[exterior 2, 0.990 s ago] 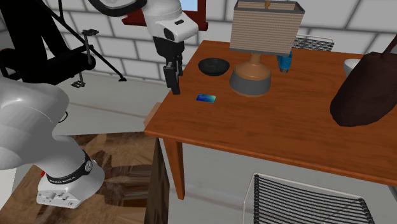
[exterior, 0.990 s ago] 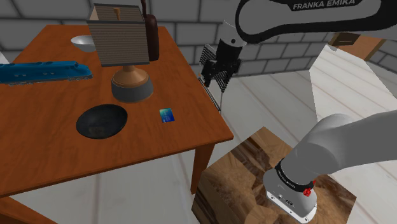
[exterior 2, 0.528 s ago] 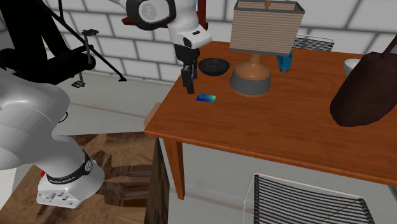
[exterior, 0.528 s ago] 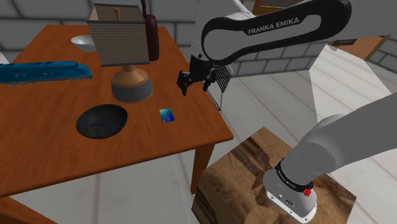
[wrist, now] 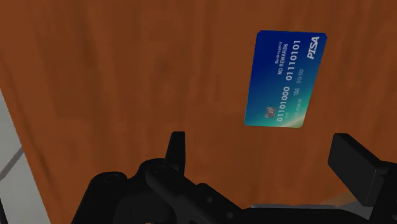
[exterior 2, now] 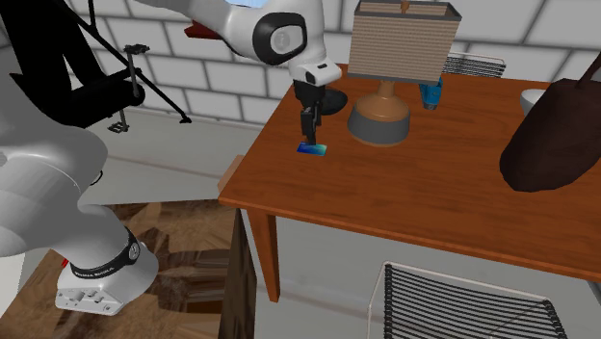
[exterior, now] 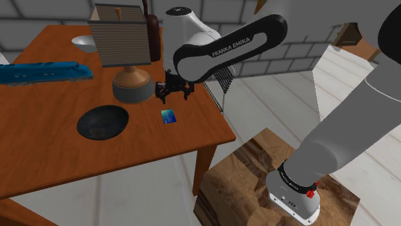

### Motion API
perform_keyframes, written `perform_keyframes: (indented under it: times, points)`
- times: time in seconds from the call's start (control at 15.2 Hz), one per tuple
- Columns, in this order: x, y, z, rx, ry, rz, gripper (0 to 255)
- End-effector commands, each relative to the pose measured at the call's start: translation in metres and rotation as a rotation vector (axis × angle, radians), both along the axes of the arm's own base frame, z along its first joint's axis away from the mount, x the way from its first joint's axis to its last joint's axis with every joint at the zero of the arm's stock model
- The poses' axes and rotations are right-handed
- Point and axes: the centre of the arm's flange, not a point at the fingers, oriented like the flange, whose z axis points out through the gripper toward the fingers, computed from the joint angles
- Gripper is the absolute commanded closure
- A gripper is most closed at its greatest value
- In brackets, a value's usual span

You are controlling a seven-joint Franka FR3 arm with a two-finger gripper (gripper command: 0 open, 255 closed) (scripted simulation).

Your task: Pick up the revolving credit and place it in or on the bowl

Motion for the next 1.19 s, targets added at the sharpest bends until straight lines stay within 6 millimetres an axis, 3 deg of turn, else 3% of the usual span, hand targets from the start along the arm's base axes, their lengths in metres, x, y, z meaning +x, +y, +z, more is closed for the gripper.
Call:
perform_keyframes:
  times: [0.0, 0.13, 0.66, 1.12]
  points:
    - [0.019, 0.016, -0.014, -0.014, -0.005, -0.03, 0]
    - [0.032, 0.028, -0.026, -0.024, -0.007, -0.049, 0]
    - [0.037, 0.025, -0.065, -0.024, -0.007, -0.049, 0]
    - [0.037, 0.025, -0.065, -0.024, -0.007, -0.05, 0]
